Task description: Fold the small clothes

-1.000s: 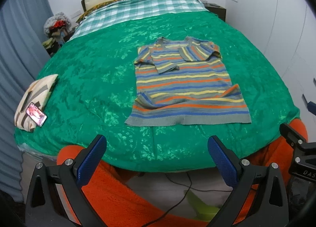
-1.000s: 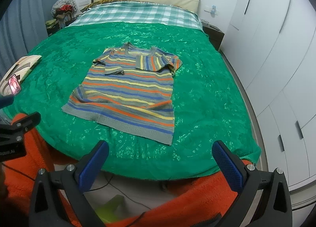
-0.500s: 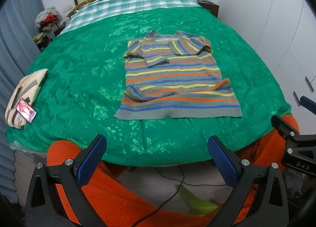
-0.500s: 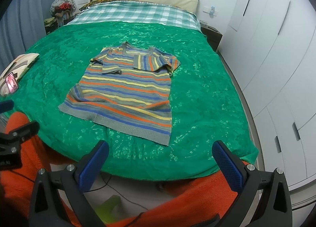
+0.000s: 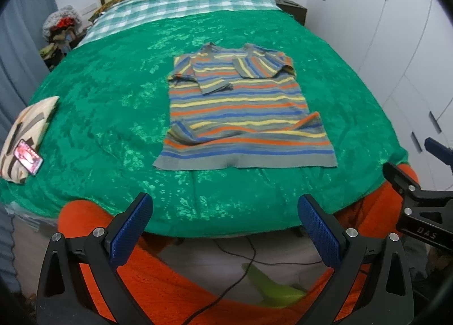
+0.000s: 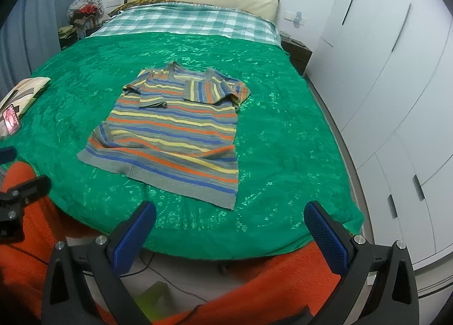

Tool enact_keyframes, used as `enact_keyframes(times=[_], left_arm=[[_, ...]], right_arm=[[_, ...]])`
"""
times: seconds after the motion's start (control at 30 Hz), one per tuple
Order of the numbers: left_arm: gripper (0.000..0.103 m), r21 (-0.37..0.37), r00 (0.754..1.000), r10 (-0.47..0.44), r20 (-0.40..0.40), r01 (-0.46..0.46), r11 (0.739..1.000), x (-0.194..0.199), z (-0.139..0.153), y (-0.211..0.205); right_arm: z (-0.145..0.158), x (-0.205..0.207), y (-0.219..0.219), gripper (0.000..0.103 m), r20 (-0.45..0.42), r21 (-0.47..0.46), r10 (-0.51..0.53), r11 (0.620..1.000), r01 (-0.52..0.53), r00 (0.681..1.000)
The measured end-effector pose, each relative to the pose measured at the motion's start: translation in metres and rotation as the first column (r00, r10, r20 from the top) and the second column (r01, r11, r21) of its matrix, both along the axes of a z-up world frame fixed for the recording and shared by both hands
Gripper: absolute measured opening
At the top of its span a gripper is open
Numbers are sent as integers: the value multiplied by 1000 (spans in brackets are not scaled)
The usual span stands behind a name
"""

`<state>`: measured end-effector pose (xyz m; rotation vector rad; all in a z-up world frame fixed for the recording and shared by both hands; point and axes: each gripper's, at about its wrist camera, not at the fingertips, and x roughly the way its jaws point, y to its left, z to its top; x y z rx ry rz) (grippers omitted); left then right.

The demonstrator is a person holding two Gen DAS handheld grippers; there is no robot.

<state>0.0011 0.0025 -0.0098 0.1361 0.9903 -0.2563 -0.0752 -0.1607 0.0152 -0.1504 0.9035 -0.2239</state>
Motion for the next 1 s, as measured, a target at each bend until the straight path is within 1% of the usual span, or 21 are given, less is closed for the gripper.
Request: enact_keyframes(times=[0.33,0.53,1.0], left_arm=[[102,6,1000,12,-3,-12,1000,1,0,2],[102,64,1000,20,16,-21,998,0,-1,-1],[102,62,1000,18,13,-19,998,0,-1,1]], right_arm=[[-1,0,-1,103,-5,-2,-7,1000,7,1000],[-1,0,-1,103,-6,-2,-8,1000,8,1000],[-2,2,-3,103,-13,3,-10,1000,10,1000]])
